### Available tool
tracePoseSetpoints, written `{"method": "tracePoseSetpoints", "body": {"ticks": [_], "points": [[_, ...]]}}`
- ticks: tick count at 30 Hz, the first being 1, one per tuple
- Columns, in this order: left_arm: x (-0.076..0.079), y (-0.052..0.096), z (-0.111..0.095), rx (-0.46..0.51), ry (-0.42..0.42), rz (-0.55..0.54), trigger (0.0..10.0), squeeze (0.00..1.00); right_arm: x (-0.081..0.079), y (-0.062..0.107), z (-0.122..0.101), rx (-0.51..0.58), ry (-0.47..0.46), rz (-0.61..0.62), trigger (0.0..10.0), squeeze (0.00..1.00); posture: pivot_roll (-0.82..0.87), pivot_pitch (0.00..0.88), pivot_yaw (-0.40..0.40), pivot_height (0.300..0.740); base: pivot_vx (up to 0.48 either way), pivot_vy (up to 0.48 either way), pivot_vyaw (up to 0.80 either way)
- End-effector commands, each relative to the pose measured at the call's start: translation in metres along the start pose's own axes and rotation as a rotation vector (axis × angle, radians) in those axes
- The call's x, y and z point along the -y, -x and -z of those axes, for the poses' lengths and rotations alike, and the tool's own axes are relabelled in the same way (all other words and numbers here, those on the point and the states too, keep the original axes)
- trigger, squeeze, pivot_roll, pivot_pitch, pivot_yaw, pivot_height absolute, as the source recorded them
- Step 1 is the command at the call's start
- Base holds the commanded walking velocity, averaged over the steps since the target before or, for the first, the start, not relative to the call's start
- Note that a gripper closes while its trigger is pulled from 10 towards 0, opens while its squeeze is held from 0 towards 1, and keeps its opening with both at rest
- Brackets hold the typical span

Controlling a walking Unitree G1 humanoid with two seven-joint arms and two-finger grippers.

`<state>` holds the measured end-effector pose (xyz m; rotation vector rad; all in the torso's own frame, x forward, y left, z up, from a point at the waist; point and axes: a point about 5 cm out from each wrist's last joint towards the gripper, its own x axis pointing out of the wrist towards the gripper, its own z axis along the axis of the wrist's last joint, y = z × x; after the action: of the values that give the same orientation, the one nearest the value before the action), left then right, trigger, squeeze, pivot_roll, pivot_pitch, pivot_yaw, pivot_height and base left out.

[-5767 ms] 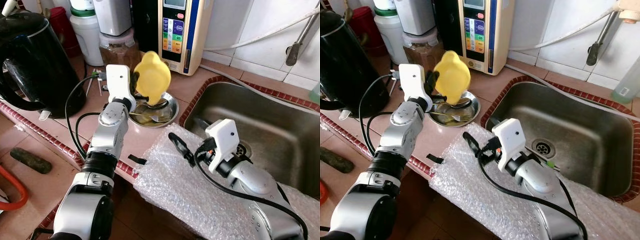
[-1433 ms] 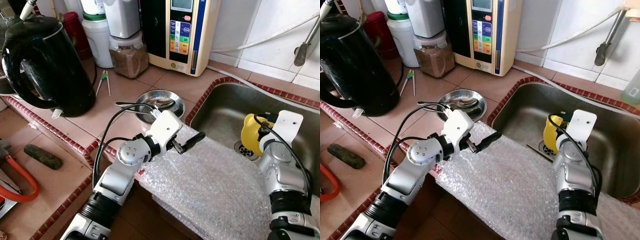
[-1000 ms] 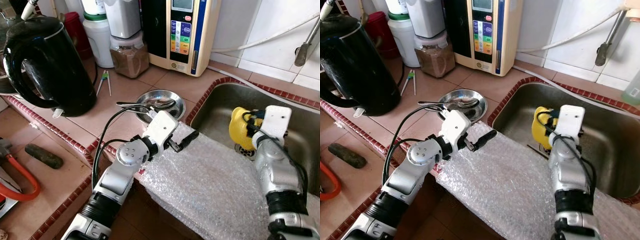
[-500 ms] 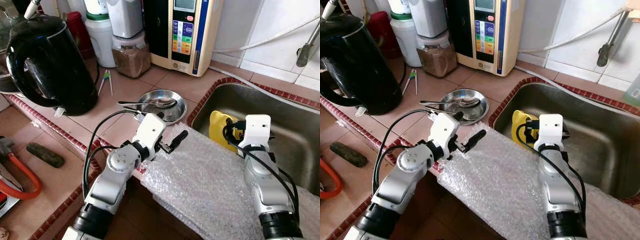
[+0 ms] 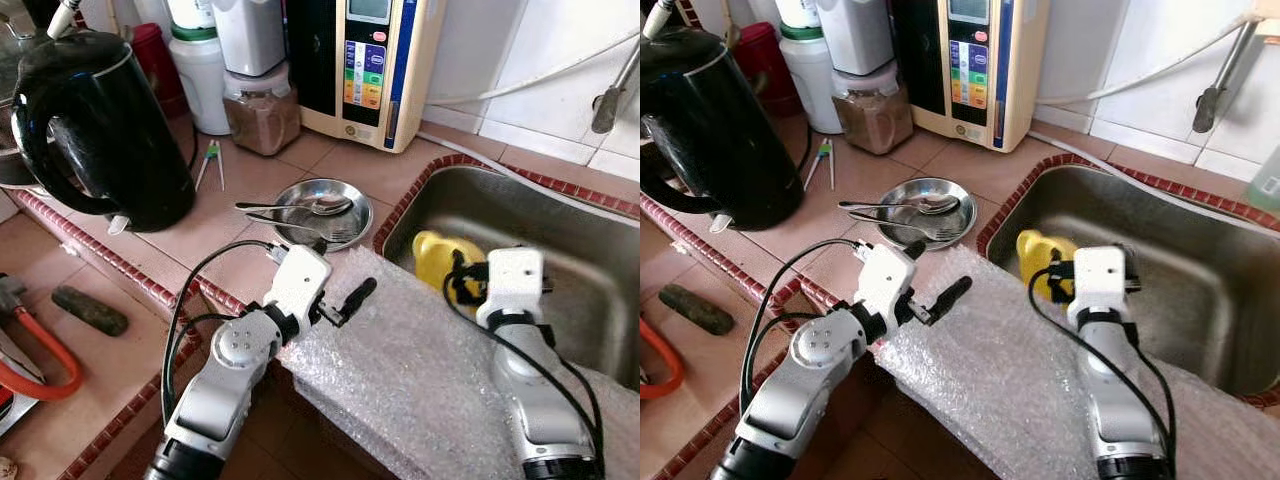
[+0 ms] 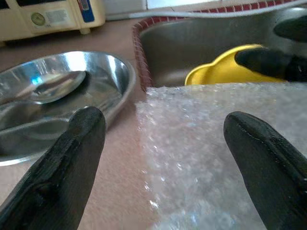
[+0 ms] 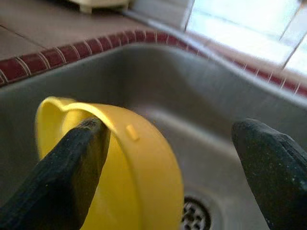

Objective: Kitchen organization

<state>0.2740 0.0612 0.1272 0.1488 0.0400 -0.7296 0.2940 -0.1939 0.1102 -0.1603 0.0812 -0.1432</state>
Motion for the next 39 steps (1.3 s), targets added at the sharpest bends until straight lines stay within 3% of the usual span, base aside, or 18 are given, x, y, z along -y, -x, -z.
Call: {"method": "tracePoseSetpoints", "body": {"ticks": [1,2,3,4,5,7,8,10,14,16,18,20,21,22,24,25,33,39], "points": [[0.003,0.002,0.000,-0.011,-0.010,0.009,10.0,1.00,-0.009,0.004,0.021,-0.163,-0.105,-0.051,10.0,1.00,-0.13,0.069,0.103,0.740,0.000,0.000,0.00],[0.004,0.003,0.001,-0.013,-0.010,0.012,10.0,1.00,-0.011,0.005,0.025,-0.190,-0.125,-0.067,10.0,1.00,-0.14,0.068,0.108,0.740,0.000,0.000,0.00],[0.007,0.002,0.004,-0.023,-0.013,0.027,10.0,1.00,-0.018,0.007,0.031,-0.259,-0.243,-0.121,10.0,0.36,-0.16,0.064,0.119,0.740,0.000,0.000,0.00],[0.007,0.002,0.004,-0.023,-0.013,0.027,10.0,1.00,-0.018,0.007,0.031,-0.259,-0.243,-0.121,10.0,0.36,-0.16,0.064,0.119,0.740,0.000,0.000,0.00],[0.008,0.000,0.003,-0.022,-0.014,0.035,10.0,1.00,-0.015,0.007,0.027,-0.228,-0.226,-0.119,10.0,0.11,-0.17,0.064,0.120,0.740,0.000,0.000,0.00],[0.009,-0.001,0.001,-0.019,-0.015,0.041,10.0,1.00,-0.011,0.006,0.021,-0.178,-0.183,-0.108,10.0,0.11,-0.17,0.064,0.121,0.740,0.000,0.000,0.00],[0.010,-0.003,-0.001,-0.015,-0.019,0.048,10.0,1.00,-0.007,0.006,0.011,-0.098,-0.061,-0.107,10.0,0.00,-0.18,0.072,0.129,0.740,0.000,0.000,0.00],[0.010,-0.007,-0.003,-0.012,-0.031,0.057,10.0,1.00,-0.008,0.007,-0.001,-0.005,0.088,-0.167,10.0,0.00,-0.19,0.079,0.135,0.740,0.000,0.000,0.00],[0.009,-0.009,-0.003,-0.009,-0.040,0.060,10.0,1.00,-0.002,0.007,-0.006,0.019,0.101,-0.120,10.0,0.00,-0.20,0.081,0.140,0.740,0.000,0.000,0.00],[0.008,-0.010,-0.002,-0.013,-0.052,0.061,10.0,1.00,-0.002,0.007,-0.005,0.001,0.055,-0.129,10.0,0.00,-0.21,0.068,0.148,0.740,0.000,0.000,0.00],[0.005,-0.012,-0.002,-0.015,-0.062,0.055,10.0,1.00,-0.008,0.010,0.001,-0.094,-0.216,-0.156,10.0,0.00,-0.23,0.043,0.160,0.740,0.000,0.000,0.00],[0.001,-0.014,-0.003,-0.011,-0.069,0.046,10.0,1.00,-0.008,0.011,-0.002,-0.072,-0.144,-0.154,10.0,0.00,-0.23,0.034,0.166,0.740,0.000,0.000,0.00],[-0.001,-0.016,-0.004,-0.008,-0.079,0.042,10.0,1.00,-0.007,0.012,-0.012,0.077,0.222,-0.137,10.0,0.00,-0.24,0.030,0.172,0.740,0.000,0.000,0.00],[-0.001,-0.016,-0.004,-0.007,-0.083,0.038,10.0,1.00,-0.009,0.012,-0.012,0.085,0.224,-0.154,10.0,0.00,-0.24,0.030,0.172,0.740,0.000,0.000,0.00],[-0.002,-0.018,-0.007,0.000,-0.085,0.032,10.0,0.89,-0.008,0.011,-0.013,0.062,0.040,-0.125,10.0,0.00,-0.24,0.026,0.182,0.740,0.000,0.000,0.00],[-0.001,-0.018,-0.007,0.004,-0.096,0.034,10.0,0.00,-0.010,0.012,-0.021,0.093,-0.076,-0.142,10.0,0.00,-0.24,0.027,0.185,0.740,0.000,0.000,0.00],[0.003,-0.015,-0.006,0.013,-0.095,0.016,10.0,0.00,0.003,0.015,-0.028,0.089,-0.598,-0.015,10.0,0.00,-0.23,0.057,0.166,0.740,0.000,0.000,0.00],[-0.002,-0.013,-0.002,0.004,-0.079,-0.041,10.0,0.00,0.007,0.012,-0.039,0.149,-0.666,-0.029,10.0,0.00,-0.23,0.070,0.148,0.740,0.000,0.000,0.00]]}}
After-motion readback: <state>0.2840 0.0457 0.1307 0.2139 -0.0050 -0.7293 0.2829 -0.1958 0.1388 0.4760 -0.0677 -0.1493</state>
